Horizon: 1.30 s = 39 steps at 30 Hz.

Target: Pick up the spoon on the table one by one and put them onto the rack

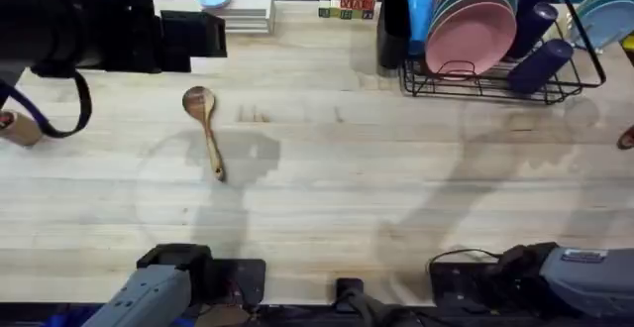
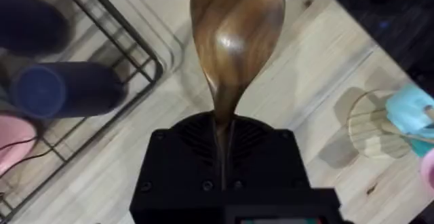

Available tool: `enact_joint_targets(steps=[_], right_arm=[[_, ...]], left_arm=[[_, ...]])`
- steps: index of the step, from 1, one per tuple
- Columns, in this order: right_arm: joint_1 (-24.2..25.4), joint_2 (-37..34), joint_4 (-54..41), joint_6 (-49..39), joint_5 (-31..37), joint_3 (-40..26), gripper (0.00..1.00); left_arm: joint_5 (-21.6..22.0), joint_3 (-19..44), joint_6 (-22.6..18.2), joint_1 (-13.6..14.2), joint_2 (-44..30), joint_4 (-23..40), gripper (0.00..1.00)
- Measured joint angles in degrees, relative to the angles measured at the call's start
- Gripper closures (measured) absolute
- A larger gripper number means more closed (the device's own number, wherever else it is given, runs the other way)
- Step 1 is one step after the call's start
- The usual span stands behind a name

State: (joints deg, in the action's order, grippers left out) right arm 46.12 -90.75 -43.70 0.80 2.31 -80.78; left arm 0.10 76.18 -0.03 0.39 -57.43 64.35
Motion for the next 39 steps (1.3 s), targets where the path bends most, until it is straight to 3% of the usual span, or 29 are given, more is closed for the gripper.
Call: enact_joint_targets(steps=[8, 9, 16, 17, 25, 31, 39], right_arm=[[-5.3, 7.4, 4.0, 0.0, -0.2, -0.1, 0.968], [-9.4, 10.1, 8.1, 0.0, -0.3, -0.1, 0.968], [-20.9, 14.2, 18.9, 0.0, -0.4, -0.1, 0.968], [-26.3, 14.2, 22.6, 0.0, -0.5, -0.1, 0.958], [-38.9, 14.0, 33.8, -0.4, -0.7, -0.1, 0.961], [-45.9, 11.8, 42.5, -0.4, -0.7, -0.1, 0.969], [-51.7, 6.0, 50.1, -0.4, -0.7, -0.1, 0.968]], left_arm=[[0.0, 0.0, 0.0, 0.0, 0.0, 0.0, 0.007], [0.0, 0.0, 0.0, 0.0, 0.0, 0.0, 0.008], [0.0, 0.0, 0.0, 0.0, 0.0, 0.0, 0.007], [0.0, 0.0, 0.0, 0.0, 0.0, 0.0, 0.007], [0.0, 0.0, 0.0, 0.0, 0.0, 0.0, 0.008], [0.0, 0.0, 0.0, 0.0, 0.0, 0.0, 0.007], [0.0, 0.0, 0.0, 0.0, 0.0, 0.0, 0.007]])
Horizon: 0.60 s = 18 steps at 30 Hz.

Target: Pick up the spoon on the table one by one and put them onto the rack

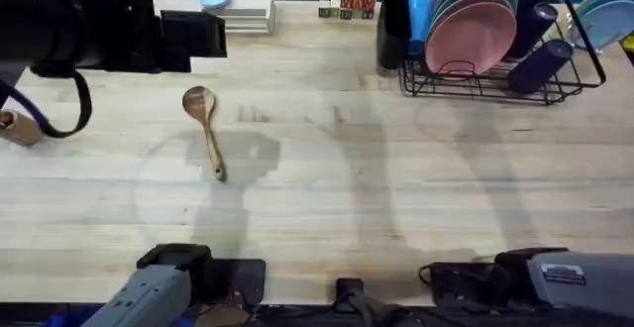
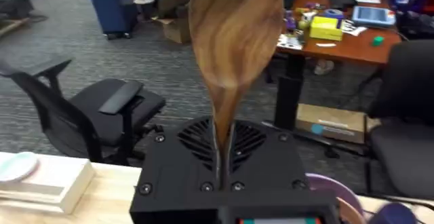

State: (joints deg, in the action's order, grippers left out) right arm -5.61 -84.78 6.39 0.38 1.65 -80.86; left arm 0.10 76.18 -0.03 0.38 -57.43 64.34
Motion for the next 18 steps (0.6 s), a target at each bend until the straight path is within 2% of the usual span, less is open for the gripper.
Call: enact_joint_targets(steps=[9, 11, 13, 18], right_arm=[[-4.5, -8.6, 10.7, 0.0, 0.0, 0.0, 0.967], [-5.7, -12.5, 15.0, 0.0, 0.0, 0.0, 0.966], [-6.2, -16.0, 16.1, 0.0, 0.0, 0.0, 0.966], [-6.6, -19.2, 16.1, 0.0, 0.0, 0.0, 0.966]], left_arm=[[0.0, 0.0, 0.0, 0.0, 0.0, 0.0, 0.007], [0.0, 0.0, 0.0, 0.0, 0.0, 0.0, 0.007], [0.0, 0.0, 0.0, 0.0, 0.0, 0.0, 0.007], [0.0, 0.0, 0.0, 0.0, 0.0, 0.0, 0.008]])
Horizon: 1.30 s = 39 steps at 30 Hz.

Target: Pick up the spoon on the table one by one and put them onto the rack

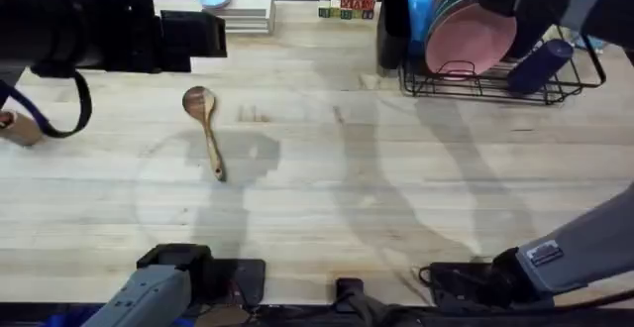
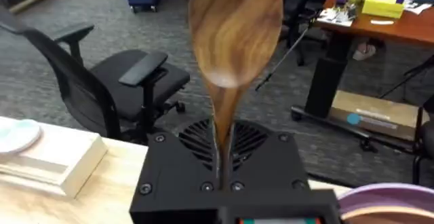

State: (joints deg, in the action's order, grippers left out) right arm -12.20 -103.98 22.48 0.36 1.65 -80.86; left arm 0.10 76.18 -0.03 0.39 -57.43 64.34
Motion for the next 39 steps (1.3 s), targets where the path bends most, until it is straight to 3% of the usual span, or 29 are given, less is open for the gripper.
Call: enact_joint_targets(steps=[13, 23, 29, 39], right_arm=[[0.0, -3.1, -0.7, 0.0, 0.0, 0.0, 0.966], [0.0, -4.1, -6.5, -0.2, 0.0, 0.0, 0.966], [-0.1, -4.1, -16.1, -0.2, 0.0, 0.0, 0.966], [-0.2, -4.1, -17.4, -0.2, 0.0, 0.0, 0.966]], left_arm=[[0.0, 0.0, 0.0, 0.0, 0.0, 0.0, 0.007], [0.0, 0.0, 0.0, 0.0, 0.0, 0.0, 0.007], [0.0, 0.0, 0.0, 0.0, 0.0, 0.0, 0.007], [0.0, 0.0, 0.0, 0.0, 0.0, 0.0, 0.007]])
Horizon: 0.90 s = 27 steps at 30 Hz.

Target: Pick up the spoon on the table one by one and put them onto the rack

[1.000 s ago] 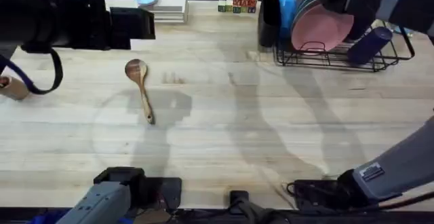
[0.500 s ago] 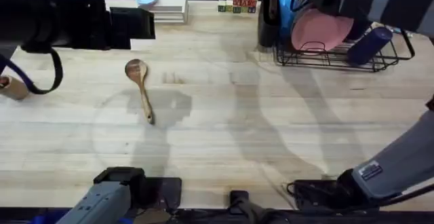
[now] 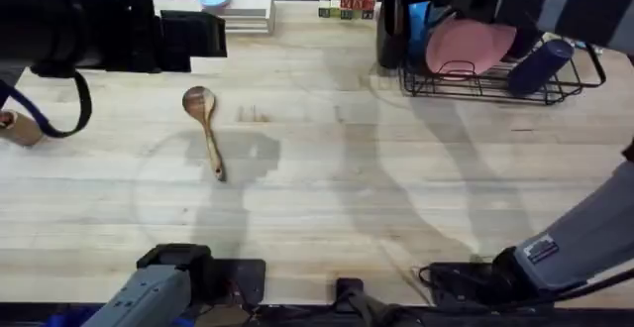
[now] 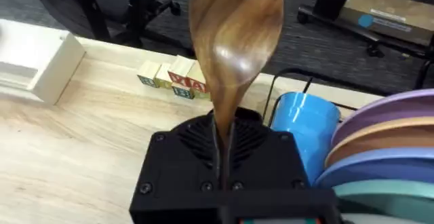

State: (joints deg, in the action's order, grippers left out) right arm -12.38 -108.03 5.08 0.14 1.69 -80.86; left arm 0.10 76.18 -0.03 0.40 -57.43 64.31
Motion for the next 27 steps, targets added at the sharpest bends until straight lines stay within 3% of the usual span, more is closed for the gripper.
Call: enact_joint_targets(steps=[9, 13, 19, 27], right_arm=[[-2.4, 0.0, -5.2, -1.2, 0.8, 0.0, 0.966], [-4.3, 0.8, -8.6, -2.0, 7.9, -0.4, 0.966], [-4.9, 3.1, -14.5, -2.1, 11.7, -0.4, 0.966], [-4.9, 5.1, -18.5, -2.3, 8.4, -0.4, 0.966]], left_arm=[[0.0, 0.0, 0.0, 0.0, 0.0, 0.0, 0.007], [0.0, 0.0, 0.0, 0.0, 0.0, 0.0, 0.007], [0.0, 0.0, 0.0, 0.0, 0.0, 0.0, 0.007], [0.0, 0.0, 0.0, 0.0, 0.0, 0.0, 0.007]])
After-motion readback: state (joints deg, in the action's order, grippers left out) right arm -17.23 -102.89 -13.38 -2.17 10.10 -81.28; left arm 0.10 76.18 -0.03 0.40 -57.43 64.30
